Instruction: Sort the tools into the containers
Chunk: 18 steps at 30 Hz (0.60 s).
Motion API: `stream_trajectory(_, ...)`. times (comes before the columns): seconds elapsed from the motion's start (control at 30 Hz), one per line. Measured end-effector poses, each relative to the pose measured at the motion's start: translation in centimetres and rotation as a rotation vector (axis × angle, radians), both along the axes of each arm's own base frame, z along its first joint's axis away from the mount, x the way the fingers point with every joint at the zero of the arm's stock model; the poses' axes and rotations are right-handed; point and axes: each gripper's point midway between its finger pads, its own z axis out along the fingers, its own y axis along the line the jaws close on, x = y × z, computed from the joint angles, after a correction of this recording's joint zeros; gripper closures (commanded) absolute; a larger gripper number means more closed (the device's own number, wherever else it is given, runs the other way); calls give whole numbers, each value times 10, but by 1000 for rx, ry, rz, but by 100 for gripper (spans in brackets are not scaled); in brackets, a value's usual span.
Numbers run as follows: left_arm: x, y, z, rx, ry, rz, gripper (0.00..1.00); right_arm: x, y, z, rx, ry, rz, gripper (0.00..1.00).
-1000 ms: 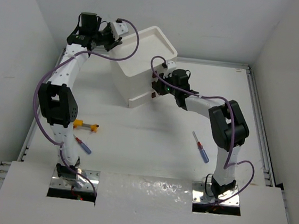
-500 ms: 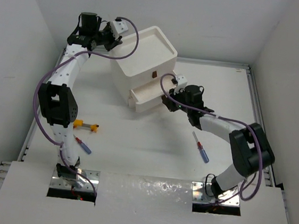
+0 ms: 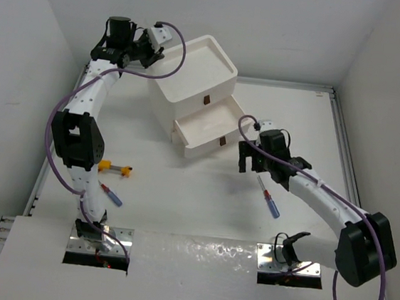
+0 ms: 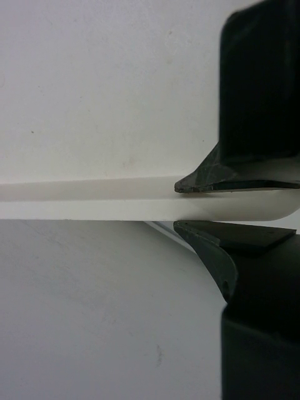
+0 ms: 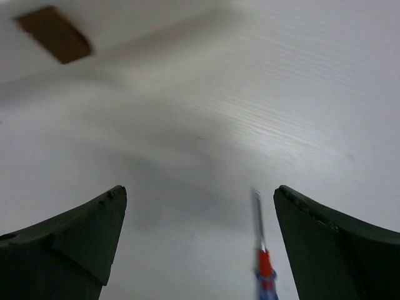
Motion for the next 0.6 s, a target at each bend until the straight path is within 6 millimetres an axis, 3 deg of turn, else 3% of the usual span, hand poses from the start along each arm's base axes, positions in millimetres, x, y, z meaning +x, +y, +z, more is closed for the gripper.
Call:
stream_trajectory(0.17,0,0,0,-10,7,9,100,-27,-58,-15,-116,151,-266,1)
stream_trajectory(0.27,0,0,0,-16,12,19,100,-60,-80,-43,-169,280,-349,2)
stream_trajectory(0.37,0,0,0,-18,14,30,100,-95,-93,-71,-219,399,-371,9)
stream_trajectory(0.43,0,0,0,-17,13,36,100,-110,-96,-85,-236,456,-372,22)
stream_trajectory(0.47,0,0,0,-17,12,41,100,-116,-97,-91,-245,482,-371,40)
stream_trajectory(0.5,0,0,0,-16,11,43,100,-119,-98,-96,-255,496,-366,48)
stream_trajectory(0.53,0,0,0,-16,10,47,100,-120,-97,-99,-251,506,-370,63)
stream_trajectory(0.57,0,0,0,-16,10,48,100,-117,-95,-99,-241,501,-371,63)
stream_trajectory(0.6,-1,0,0,-16,10,50,100,-114,-94,-100,-233,496,-374,81)
